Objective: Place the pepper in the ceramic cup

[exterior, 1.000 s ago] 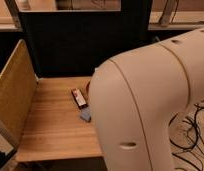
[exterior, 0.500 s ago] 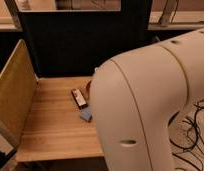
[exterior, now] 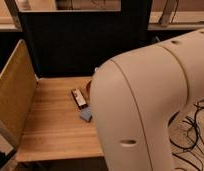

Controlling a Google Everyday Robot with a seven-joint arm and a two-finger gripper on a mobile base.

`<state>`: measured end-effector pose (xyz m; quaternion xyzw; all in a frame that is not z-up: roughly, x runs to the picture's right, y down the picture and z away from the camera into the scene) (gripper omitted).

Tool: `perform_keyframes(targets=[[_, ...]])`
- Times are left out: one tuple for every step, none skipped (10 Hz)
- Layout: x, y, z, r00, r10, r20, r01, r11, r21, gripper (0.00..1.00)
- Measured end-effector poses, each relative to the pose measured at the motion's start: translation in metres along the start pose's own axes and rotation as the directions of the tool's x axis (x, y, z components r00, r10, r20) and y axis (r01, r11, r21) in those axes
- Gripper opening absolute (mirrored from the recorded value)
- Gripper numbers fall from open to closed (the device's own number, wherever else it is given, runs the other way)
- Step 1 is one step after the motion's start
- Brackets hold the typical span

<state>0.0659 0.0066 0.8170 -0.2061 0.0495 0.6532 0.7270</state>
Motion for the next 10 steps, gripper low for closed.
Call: perform_keyframes(targets=[[0.0, 0.0001, 0.0, 1.0, 0.0, 0.0, 0.0, 1.0, 0.0, 0.56], [0.0, -0.0001, 0.0, 1.0, 0.0, 0.0, 0.0, 1.0, 0.0, 0.65], [0.0, 0.0, 0.0, 1.0, 0.0, 0.0, 0.0, 1.0, 0.0, 0.75], [0.0001, -0.0001, 0.0002, 1.0, 0.0, 0.0, 0.0, 1.0, 0.0, 0.79], [0.0001, -0.0001, 0.0001, 1.0, 0.0, 0.0, 0.0, 1.0, 0.0, 0.8], [0.0001, -0.0001, 0.0002, 1.0, 0.0, 0.0, 0.0, 1.0, 0.0, 0.8], [0.0004, -0.0003, 0.0006, 1.0, 0.0, -0.001, 0.0, 1.0, 0.001, 0.8], [0.0003, -0.0002, 0.0006, 1.0, 0.0, -0.001, 0.0, 1.0, 0.001, 0.8], [0.0004, -0.0003, 0.0007, 1.0, 0.0, -0.001, 0.0, 1.0, 0.001, 0.8], [0.0004, -0.0002, 0.0006, 1.0, 0.0, -0.001, 0.0, 1.0, 0.001, 0.8]])
